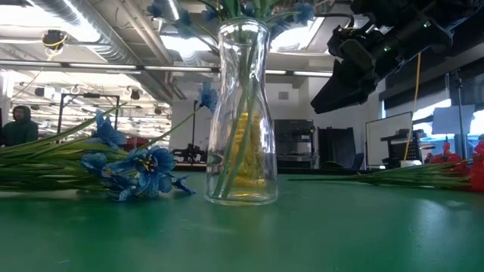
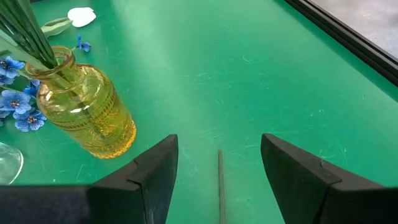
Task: Sort flowers into vase by color
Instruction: Put the pink flower into the transparent flower vase, then put the blue flowers into the yellow flower vase
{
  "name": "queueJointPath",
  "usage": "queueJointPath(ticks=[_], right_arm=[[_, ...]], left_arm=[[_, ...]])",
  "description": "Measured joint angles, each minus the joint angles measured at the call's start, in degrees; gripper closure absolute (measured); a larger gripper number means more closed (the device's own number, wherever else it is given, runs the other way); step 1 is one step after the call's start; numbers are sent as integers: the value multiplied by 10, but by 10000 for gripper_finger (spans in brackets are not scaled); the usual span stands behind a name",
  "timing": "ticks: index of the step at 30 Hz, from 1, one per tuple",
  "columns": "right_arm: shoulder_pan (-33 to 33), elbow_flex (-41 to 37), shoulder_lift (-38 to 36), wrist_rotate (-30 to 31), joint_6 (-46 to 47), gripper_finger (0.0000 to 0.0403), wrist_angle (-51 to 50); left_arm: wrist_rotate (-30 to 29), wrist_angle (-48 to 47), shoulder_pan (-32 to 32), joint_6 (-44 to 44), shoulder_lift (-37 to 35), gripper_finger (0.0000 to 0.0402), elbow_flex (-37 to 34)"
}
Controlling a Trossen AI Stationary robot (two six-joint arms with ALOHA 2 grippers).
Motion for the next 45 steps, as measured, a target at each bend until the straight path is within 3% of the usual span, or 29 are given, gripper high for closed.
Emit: queueJointPath(ticks=[9, 14, 18, 25, 29, 35, 38, 45], right_arm=[[0, 0, 0, 0, 0, 173, -1], [0, 0, 0, 0, 0, 173, -1], [0, 0, 0, 0, 2, 173, 1], [0, 0, 0, -2, 2, 173, 14], [0, 0, 0, -20, 2, 173, 25], [0, 0, 0, -38, 2, 173, 35], [0, 0, 0, -65, -3, 173, 47], [17, 0, 39, -105, -36, 173, 116]], left_arm=[[-173, 3, -115, 161, -67, 173, 54], [-334, 2, -179, 251, -68, 173, 79], [-334, 2, -221, 222, -67, 174, 78], [-333, -29, -242, 150, -67, 174, 77], [-277, -159, -226, 27, -67, 174, 77], [-52, -508, -142, -315, -67, 185, 77], [3, -654, -96, -463, -56, 188, 75], [17, -756, -75, -516, -50, 189, 75]])
